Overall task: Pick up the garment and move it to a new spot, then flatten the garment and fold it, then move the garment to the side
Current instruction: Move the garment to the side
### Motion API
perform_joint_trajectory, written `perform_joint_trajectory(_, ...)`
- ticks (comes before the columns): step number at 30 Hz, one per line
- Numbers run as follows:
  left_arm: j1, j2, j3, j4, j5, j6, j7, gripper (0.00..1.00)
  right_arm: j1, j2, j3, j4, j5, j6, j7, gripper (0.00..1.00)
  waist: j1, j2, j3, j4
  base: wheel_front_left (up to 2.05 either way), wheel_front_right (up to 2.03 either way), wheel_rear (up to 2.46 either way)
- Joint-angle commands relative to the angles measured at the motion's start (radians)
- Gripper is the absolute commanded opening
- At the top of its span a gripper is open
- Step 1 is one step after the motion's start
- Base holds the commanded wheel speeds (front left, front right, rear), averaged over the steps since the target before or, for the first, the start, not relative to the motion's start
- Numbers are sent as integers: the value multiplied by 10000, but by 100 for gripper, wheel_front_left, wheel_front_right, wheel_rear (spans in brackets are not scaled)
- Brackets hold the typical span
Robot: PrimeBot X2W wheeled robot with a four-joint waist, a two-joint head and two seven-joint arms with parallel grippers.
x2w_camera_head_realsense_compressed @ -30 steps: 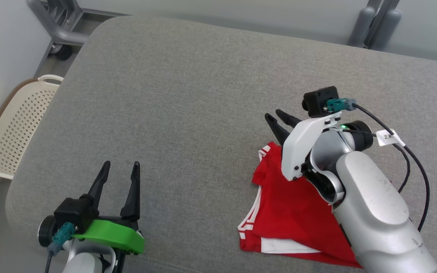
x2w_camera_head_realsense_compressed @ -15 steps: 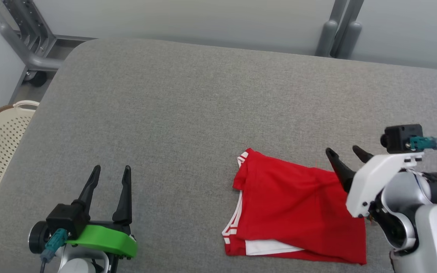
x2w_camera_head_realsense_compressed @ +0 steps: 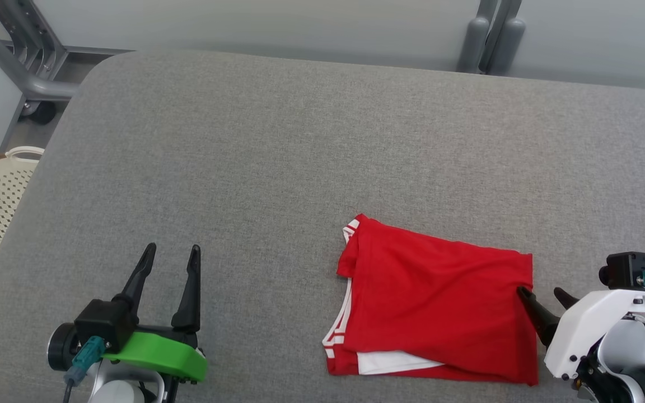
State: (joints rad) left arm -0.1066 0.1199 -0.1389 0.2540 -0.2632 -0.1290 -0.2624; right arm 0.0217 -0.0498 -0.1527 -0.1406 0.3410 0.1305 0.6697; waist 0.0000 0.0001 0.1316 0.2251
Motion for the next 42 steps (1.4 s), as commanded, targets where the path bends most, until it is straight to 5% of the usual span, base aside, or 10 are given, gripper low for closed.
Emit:
perform_joint_trajectory(1,-140,80,-21,-58,-60,-29,-25,100,94,-19,-1,153,63,1,-113,100,0,-1,154,22,0,0,0)
perform_joint_trajectory(14,-363,181,-172,-74,-73,-29,-25,100,-278,-14,243,1797,356,1,-564,100,0,-1,550,239,0,0,0)
perform_joint_trajectory(15,-377,185,-170,-77,-77,-29,-25,100,-285,-8,295,1927,371,1,-582,87,0,-1,574,245,0,0,0)
perform_joint_trajectory(16,-395,184,-170,-82,-76,-29,-25,100,-322,-4,326,2033,360,1,-610,48,0,-1,595,253,0,0,0)
perform_joint_trajectory(17,-407,178,-178,-82,-69,-29,-25,100,-367,-4,337,2134,340,1,-659,33,0,-1,609,263,0,0,0)
perform_joint_trajectory(18,-413,171,-187,-77,-58,-30,-25,100,-410,-2,372,2215,241,1,-648,0,0,-1,619,272,0,0,0)
perform_joint_trajectory(34,-723,14,-70,-342,83,-30,-26,100,-2420,-147,949,1766,-1683,-4,-209,0,0,-1,811,-464,0,0,0)
perform_joint_trajectory(42,-1185,-128,-42,-715,231,-30,-25,100,-4336,-1524,1699,1811,-2110,-5,272,0,0,-1,1318,-1458,0,0,0)
